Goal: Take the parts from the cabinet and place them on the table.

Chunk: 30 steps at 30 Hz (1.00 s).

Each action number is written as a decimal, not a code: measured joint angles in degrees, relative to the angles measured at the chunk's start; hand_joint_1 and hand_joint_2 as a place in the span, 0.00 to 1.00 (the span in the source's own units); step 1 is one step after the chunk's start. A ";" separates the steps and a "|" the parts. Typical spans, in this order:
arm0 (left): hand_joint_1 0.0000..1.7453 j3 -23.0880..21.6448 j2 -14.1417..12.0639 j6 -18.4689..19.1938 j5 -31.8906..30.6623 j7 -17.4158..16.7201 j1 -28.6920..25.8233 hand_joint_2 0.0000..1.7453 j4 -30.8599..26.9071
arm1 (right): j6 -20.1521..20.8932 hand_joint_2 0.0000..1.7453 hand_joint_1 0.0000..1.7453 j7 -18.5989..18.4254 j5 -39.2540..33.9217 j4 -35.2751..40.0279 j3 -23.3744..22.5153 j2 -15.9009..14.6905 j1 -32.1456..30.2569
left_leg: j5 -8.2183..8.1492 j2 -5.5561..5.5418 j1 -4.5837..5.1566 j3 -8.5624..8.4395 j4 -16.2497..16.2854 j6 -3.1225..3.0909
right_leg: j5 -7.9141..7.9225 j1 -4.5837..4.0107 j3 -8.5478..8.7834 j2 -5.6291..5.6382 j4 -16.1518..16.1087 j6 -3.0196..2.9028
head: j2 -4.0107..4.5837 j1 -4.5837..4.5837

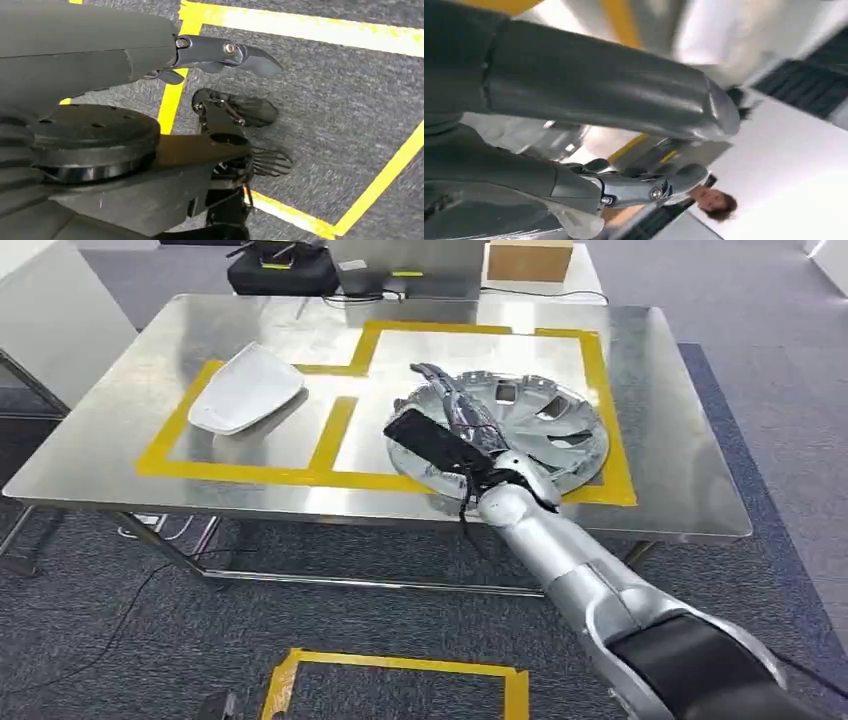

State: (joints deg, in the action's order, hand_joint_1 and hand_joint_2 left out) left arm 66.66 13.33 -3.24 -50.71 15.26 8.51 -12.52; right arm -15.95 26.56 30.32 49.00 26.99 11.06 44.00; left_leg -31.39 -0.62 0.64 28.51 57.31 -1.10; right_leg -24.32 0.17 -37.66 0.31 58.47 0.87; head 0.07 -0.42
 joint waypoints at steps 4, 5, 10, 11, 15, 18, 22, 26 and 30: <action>0.00 1.33 -0.11 0.65 2.09 0.81 -0.88 0.00 0.00 | -1.12 0.00 0.00 1.36 -9.40 18.69 -3.53 -0.47 -11.36 | 1.35 0.14 -0.79 -0.76 -1.47 -0.93 | -0.06 -0.04 -0.16 0.09 -0.38 0.95 | 0.02 0.07; 0.00 1.87 -0.26 0.92 2.70 1.05 -1.02 0.00 0.00 | -2.71 0.00 0.00 2.22 -10.16 22.14 -4.30 -0.94 -14.17 | 1.66 0.27 -0.72 -0.97 -1.83 -1.20 | -1.31 -0.19 -0.45 0.08 0.66 1.25 | 0.00 0.22; 0.00 3.58 -0.72 1.07 3.85 1.68 -2.26 0.00 0.00 | -7.74 0.00 0.00 6.16 -12.68 35.86 -8.28 -2.10 -30.16 | 1.67 0.32 -0.86 -0.84 -1.63 -1.27 | -7.20 0.56 -7.01 0.03 16.37 2.25 | 0.00 0.39; 0.00 3.65 -0.76 1.14 3.87 1.68 -2.36 0.00 0.00 | -7.83 0.00 0.00 6.40 -12.71 37.45 -8.76 -2.25 -31.92 | 1.55 0.40 -0.89 -0.84 -1.55 -1.13 | -5.49 0.70 -5.84 -0.04 14.24 2.37 | 0.00 0.39; 0.00 4.22 -1.01 0.94 4.57 2.40 -2.03 0.00 0.00 | -8.88 0.00 0.00 8.07 -13.41 42.26 -9.77 -2.27 -37.15 | 0.35 0.38 -0.80 -0.28 -0.20 0.40 | -1.93 0.88 2.86 -0.26 1.13 2.46 | 0.00 0.88; 0.00 5.09 -1.09 1.07 5.75 3.06 -2.11 0.00 0.00 | -10.12 0.00 0.00 10.83 -14.91 44.29 -10.88 -2.23 -43.12 | 0.21 0.22 -0.67 -0.38 0.20 0.78 | -2.83 0.96 2.49 -0.19 1.15 0.91 | 0.00 0.46; 0.00 6.23 -1.11 0.57 6.91 3.45 -2.28 0.00 0.00 | -9.93 0.00 0.00 11.87 -18.56 44.44 -14.22 -1.20 -48.90 | -6.80 0.37 -0.89 2.67 8.35 1.67 | -2.08 0.97 1.63 -0.39 0.86 -0.77 | 0.00 0.15; 0.00 6.62 -1.11 0.11 7.04 3.45 -2.42 0.00 0.00 | -8.99 0.00 0.00 12.24 -19.66 43.11 -17.29 -0.92 -52.18 | -8.67 0.37 -0.77 4.02 15.17 1.05 | -0.91 0.22 0.01 -0.47 0.90 -1.27 | 0.00 0.18; 0.00 6.75 -1.40 0.00 7.10 3.45 -2.02 0.00 0.00 | -8.77 0.00 0.00 12.26 -19.55 42.63 -18.69 -0.26 -52.66 | -3.47 0.56 0.23 -4.94 -1.20 -1.12 | 0.79 -0.42 -0.99 -0.38 0.87 -0.93 | 0.00 0.26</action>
State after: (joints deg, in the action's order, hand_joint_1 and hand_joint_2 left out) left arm 73.42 11.93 -3.23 -43.60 18.71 6.49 -12.52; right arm -24.72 38.82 10.78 91.62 8.30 10.80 -8.65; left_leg -34.85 -0.06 0.88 23.57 56.11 -2.22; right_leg -23.53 -0.24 -38.65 -0.07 59.34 -0.06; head 0.07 -0.15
